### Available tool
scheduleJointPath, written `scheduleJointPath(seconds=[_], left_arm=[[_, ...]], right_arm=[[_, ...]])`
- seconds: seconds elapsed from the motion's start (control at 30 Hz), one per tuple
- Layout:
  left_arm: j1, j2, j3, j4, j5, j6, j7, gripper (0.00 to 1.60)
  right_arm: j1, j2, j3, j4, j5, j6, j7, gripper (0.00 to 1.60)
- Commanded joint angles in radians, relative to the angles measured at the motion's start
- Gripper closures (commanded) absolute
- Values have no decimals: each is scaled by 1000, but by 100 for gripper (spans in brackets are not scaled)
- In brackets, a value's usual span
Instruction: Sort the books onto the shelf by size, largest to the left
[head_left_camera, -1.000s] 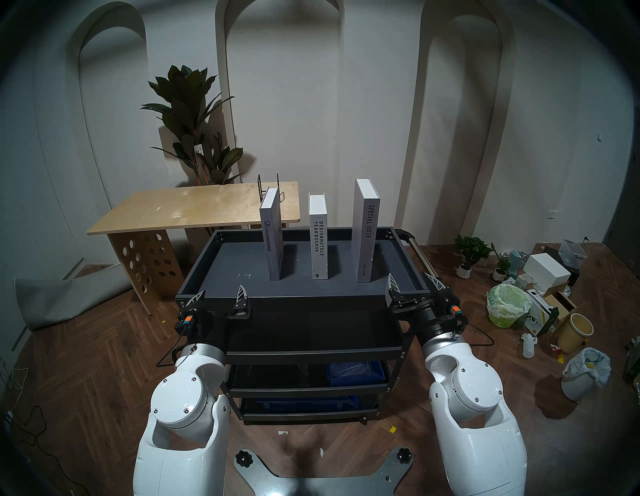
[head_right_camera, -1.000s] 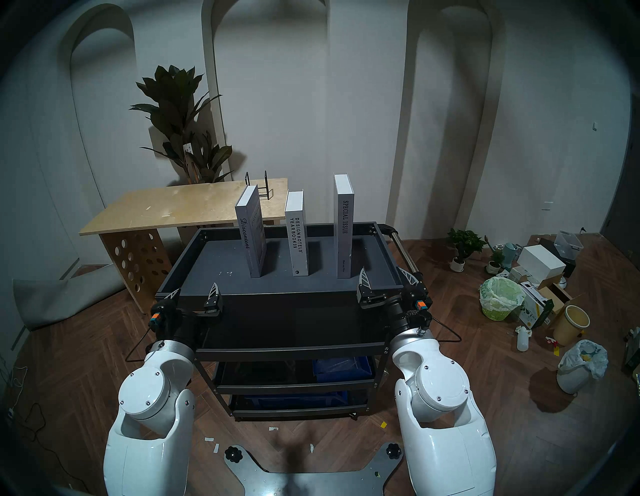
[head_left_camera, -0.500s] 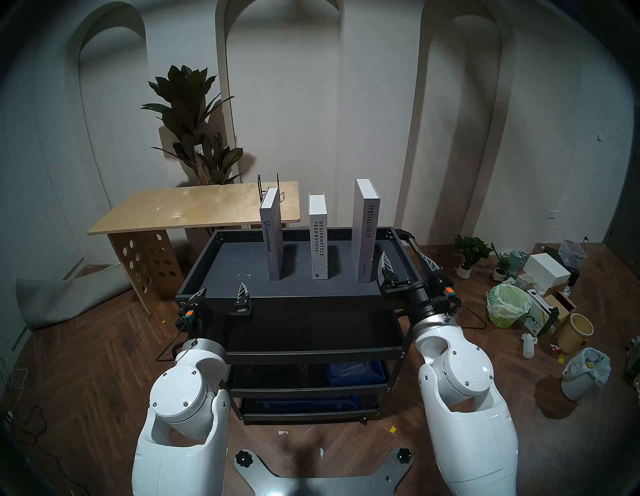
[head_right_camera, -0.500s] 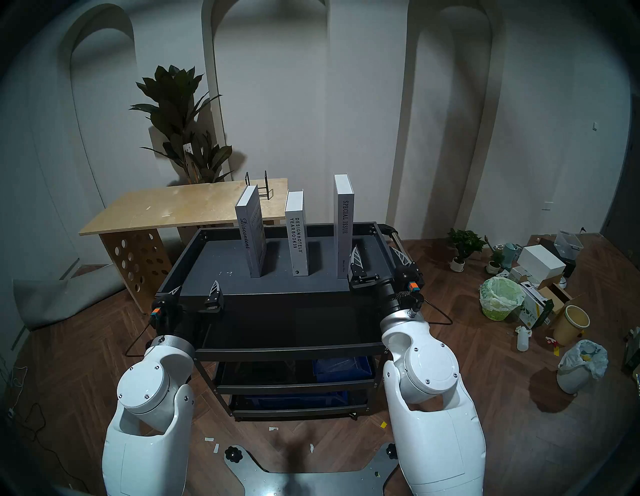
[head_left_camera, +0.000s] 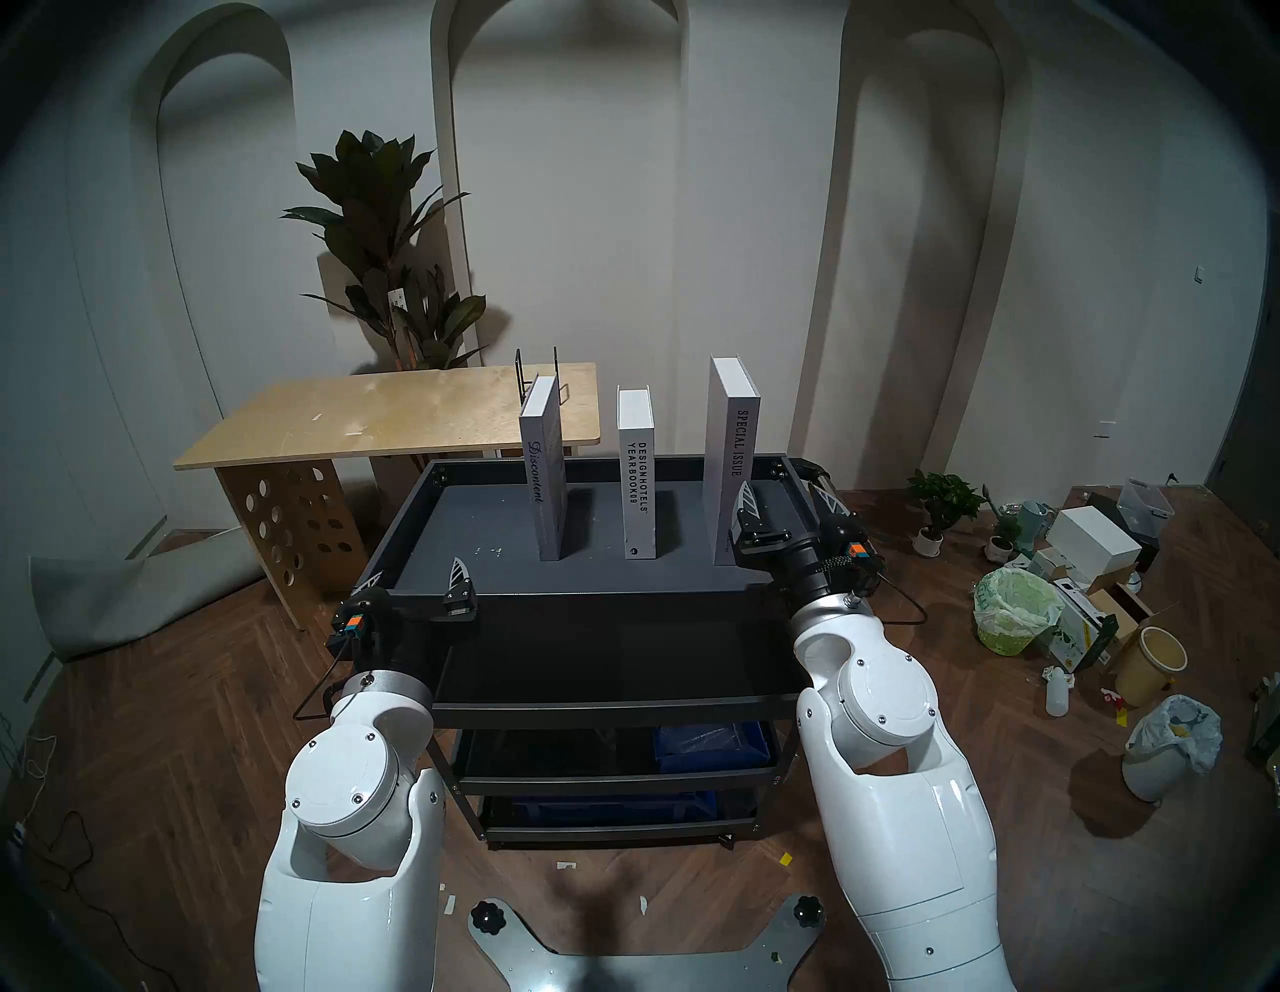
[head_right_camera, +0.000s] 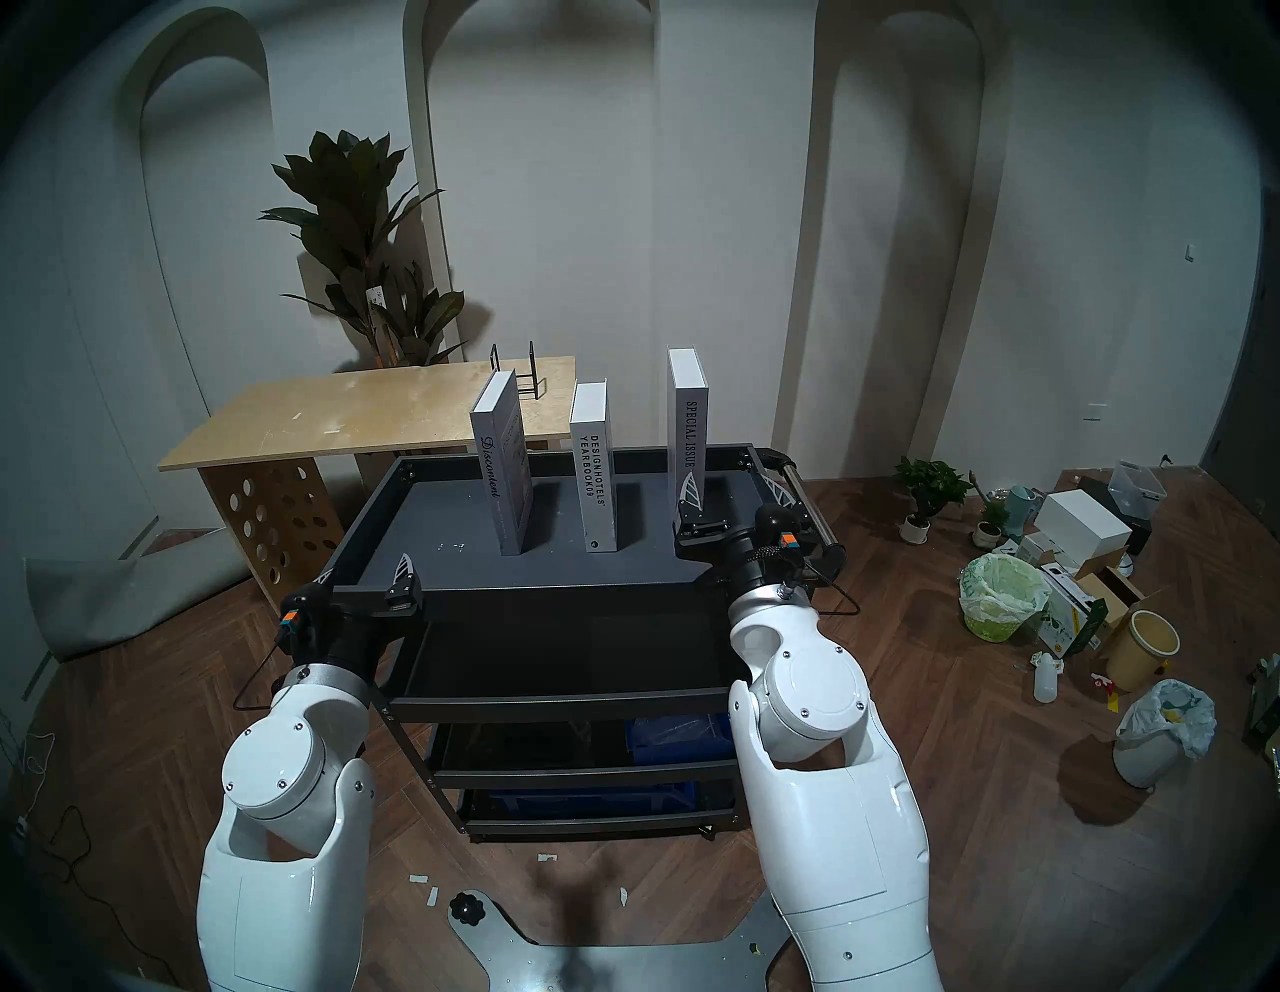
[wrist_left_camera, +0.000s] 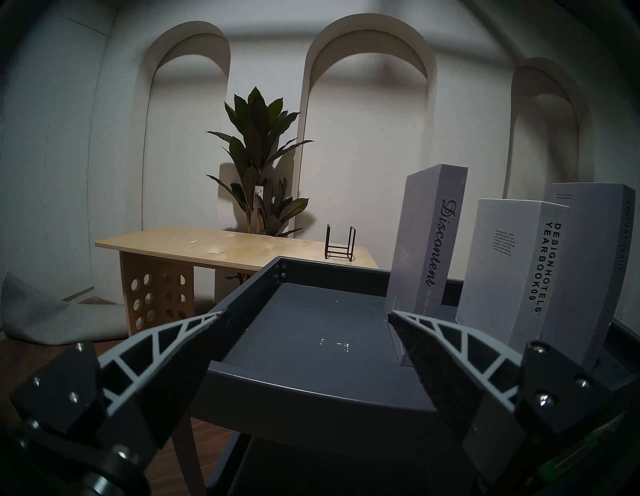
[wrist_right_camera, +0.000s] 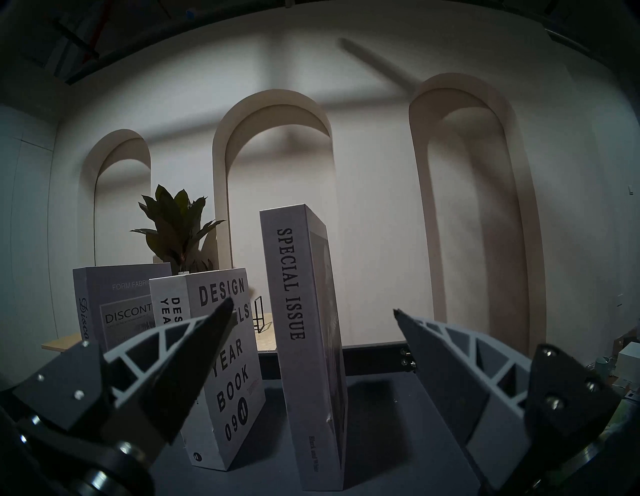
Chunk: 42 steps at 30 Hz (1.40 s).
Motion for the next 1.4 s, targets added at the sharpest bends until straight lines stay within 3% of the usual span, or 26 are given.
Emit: scheduleJointPath(seconds=[0.0, 0.7, 1.37], left_arm=[[-15, -2, -12, -13, -7, -15, 3, 0], [-21, 4, -51, 2, -41, -25, 23, 0], [-19, 4, -52, 3, -41, -33, 27, 0]], right_arm=[[108, -20, -22, 17, 5, 5, -30, 0], [306, -76, -94, 183, -26, 56, -188, 0], [506, -162, -82, 412, -97, 56, -318, 0]])
